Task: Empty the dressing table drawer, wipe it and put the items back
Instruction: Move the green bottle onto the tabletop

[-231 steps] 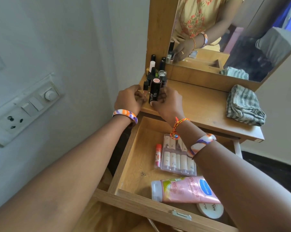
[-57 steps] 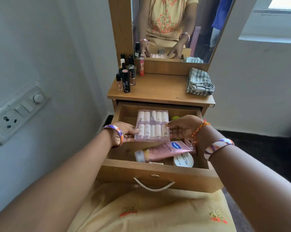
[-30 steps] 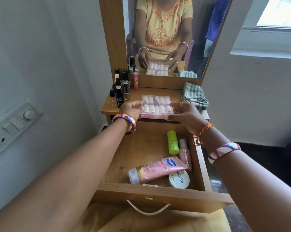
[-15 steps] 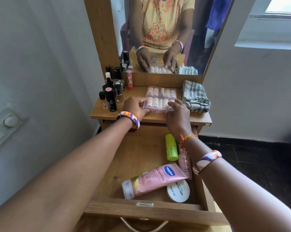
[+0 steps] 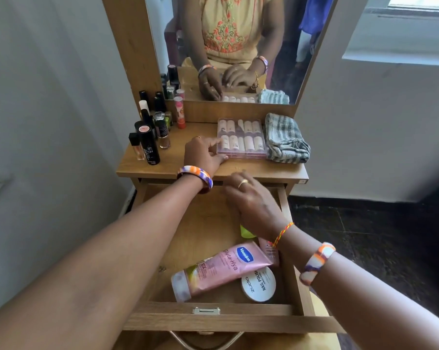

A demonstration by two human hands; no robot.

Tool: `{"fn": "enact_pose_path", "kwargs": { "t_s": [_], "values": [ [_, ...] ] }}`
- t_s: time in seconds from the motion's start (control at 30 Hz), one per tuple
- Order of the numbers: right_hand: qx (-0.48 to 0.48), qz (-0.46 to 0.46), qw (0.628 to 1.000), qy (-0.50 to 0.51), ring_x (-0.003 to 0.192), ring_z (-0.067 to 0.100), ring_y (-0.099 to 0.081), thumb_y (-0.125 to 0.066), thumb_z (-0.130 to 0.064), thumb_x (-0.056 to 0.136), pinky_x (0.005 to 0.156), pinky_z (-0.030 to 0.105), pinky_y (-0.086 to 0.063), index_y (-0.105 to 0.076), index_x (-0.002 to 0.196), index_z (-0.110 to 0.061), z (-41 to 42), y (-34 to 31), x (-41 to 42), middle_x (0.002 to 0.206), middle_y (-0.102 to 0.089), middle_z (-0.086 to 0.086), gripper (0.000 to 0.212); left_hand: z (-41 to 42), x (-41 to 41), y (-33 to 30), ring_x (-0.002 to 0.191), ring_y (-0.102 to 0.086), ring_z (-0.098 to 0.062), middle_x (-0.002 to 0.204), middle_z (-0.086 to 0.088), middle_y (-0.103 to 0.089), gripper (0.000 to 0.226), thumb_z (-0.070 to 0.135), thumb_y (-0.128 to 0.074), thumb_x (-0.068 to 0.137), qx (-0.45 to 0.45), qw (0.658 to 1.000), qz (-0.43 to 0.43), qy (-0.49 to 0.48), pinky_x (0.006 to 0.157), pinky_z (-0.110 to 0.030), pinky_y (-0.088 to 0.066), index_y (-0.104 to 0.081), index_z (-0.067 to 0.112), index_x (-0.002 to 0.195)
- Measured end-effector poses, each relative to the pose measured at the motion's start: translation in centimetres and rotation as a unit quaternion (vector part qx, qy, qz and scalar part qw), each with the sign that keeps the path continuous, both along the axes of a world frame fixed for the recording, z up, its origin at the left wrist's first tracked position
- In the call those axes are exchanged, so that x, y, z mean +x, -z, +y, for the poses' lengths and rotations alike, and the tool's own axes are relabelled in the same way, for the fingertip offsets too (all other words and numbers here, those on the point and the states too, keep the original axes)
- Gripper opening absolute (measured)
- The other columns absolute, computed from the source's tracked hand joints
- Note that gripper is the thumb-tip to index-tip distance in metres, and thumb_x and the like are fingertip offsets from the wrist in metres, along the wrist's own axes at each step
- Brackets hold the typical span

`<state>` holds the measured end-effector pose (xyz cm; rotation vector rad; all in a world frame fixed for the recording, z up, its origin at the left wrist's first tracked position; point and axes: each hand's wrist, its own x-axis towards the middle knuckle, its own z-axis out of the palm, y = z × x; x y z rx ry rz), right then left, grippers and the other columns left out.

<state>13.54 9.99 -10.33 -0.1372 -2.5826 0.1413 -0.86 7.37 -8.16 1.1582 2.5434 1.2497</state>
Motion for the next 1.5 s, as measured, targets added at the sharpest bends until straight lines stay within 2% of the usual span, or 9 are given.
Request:
{"fn": "enact_pose_path", "kwargs": {
  "t_s": [0.13,0.23,0.33,0.43,0.57,0.8,0.97,1.13,1.5],
  "values": [
    [0.058,-0.155,0.986,0.018,0.068,0.028,-0.064,-0.072,-0.001,0.067,0.044,0.027,-0.048,-0.066,0.085,-0.006,-0.9,2.5,0.9,0.084,-0.065,0.012,0.019,-1.4,0.9,0.4,0.088,-0.062,-0.026,0.104,-0.012,-0.065,0.034,0.01,-0.072,0.079,0.063,0.997,0.044,-0.01,0.077,-0.033,-0.055,-0.068,0.01,0.113],
    [-0.002,-0.268,0.954,0.135,0.104,0.035,-0.058,-0.051,-0.01,0.091,0.069,0.038,-0.054,-0.052,0.12,-0.004,-1.5,3.2,0.8,0.127,-0.049,0.02,0.029,-3.7,1.9,1.0,0.08,-0.058,-0.02,0.097,-0.011,-0.066,0.022,0.001,-0.067,0.079,0.117,0.985,0.122,0.014,0.068,-0.028,-0.052,-0.07,0.006,0.1],
    [-0.071,-0.325,0.911,0.242,0.115,0.036,-0.054,-0.043,-0.024,0.097,0.085,0.041,-0.051,-0.043,0.129,-0.003,-1.5,3.3,0.0,0.133,-0.045,0.022,0.037,-6.2,2.5,2.3,0.074,-0.056,-0.014,0.089,-0.01,-0.068,0.018,-0.005,-0.066,0.076,0.106,0.982,0.14,0.063,0.064,-0.023,-0.045,-0.071,0.004,0.09],
    [-0.108,-0.333,0.894,0.278,0.115,0.038,-0.056,-0.035,-0.008,0.098,0.087,0.042,-0.05,-0.041,0.132,0.001,-1.4,3.8,-1.1,0.133,-0.045,0.027,0.036,-8.1,2.8,2.8,0.072,-0.056,-0.013,0.089,-0.01,-0.07,0.016,-0.001,-0.066,0.079,0.022,0.992,0.063,0.108,0.068,-0.029,-0.052,-0.073,0.005,0.091],
    [-0.198,-0.296,0.888,0.292,0.114,0.039,-0.054,-0.044,-0.002,0.092,0.088,0.041,-0.048,-0.044,0.127,0.002,-1.7,3.5,-1.4,0.129,-0.046,0.027,0.035,-9.0,2.3,2.3,0.086,-0.057,-0.009,0.103,-0.005,-0.07,0.023,0.01,-0.067,0.083,-0.15,0.98,-0.029,0.131,0.074,-0.015,-0.041,-0.07,0.009,0.106],
    [-0.425,-0.196,0.853,0.233,0.105,0.023,-0.058,-0.074,0.002,0.065,0.079,0.026,-0.047,-0.058,0.119,-0.009,-1.4,0.7,-1.5,0.112,-0.059,0.009,0.057,-10.0,0.9,1.8,0.085,-0.06,-0.018,0.096,-0.003,-0.061,0.037,0.025,-0.074,0.078,-0.363,0.888,-0.181,0.216,0.075,-0.029,-0.054,-0.064,0.009,0.11],
    [-0.546,-0.029,0.828,0.126,0.097,0.029,-0.062,-0.08,0.008,0.053,0.085,0.044,-0.055,-0.056,0.104,-0.022,-1.7,-2.7,-2.3,0.107,-0.064,0.015,0.064,-9.7,1.1,0.3,0.083,-0.061,-0.017,0.096,-0.008,-0.07,0.035,0.018,-0.076,0.076,-0.239,0.925,-0.208,0.209,0.07,-0.028,-0.049,-0.067,0.005,0.107],
    [-0.575,0.07,0.811,0.077,0.101,0.025,-0.063,-0.076,0.01,0.064,0.09,0.042,-0.053,-0.054,0.109,-0.016,-1.3,-5.6,-3.9,0.109,-0.065,0.014,0.057,-8.9,0.5,-2.2,0.07,-0.06,-0.016,0.077,-0.001,-0.066,0.02,0.017,-0.075,0.077,-0.082,0.976,-0.167,0.115,0.06,-0.024,-0.05,-0.069,0.007,0.094],
    [-0.471,0.049,0.861,0.188,0.103,0.026,-0.065,-0.068,0.004,0.071,0.09,0.043,-0.054,-0.058,0.119,-0.006,1.2,-3.9,-9.3,0.11,-0.069,0.014,0.05,-3.5,-2.3,-1.1,0.099,-0.063,-0.032,0.106,-0.017,-0.07,0.026,0.024,-0.066,0.084,-0.122,0.991,-0.031,-0.042,0.077,-0.03,-0.047,-0.07,0.007,0.104]
  ]
}}
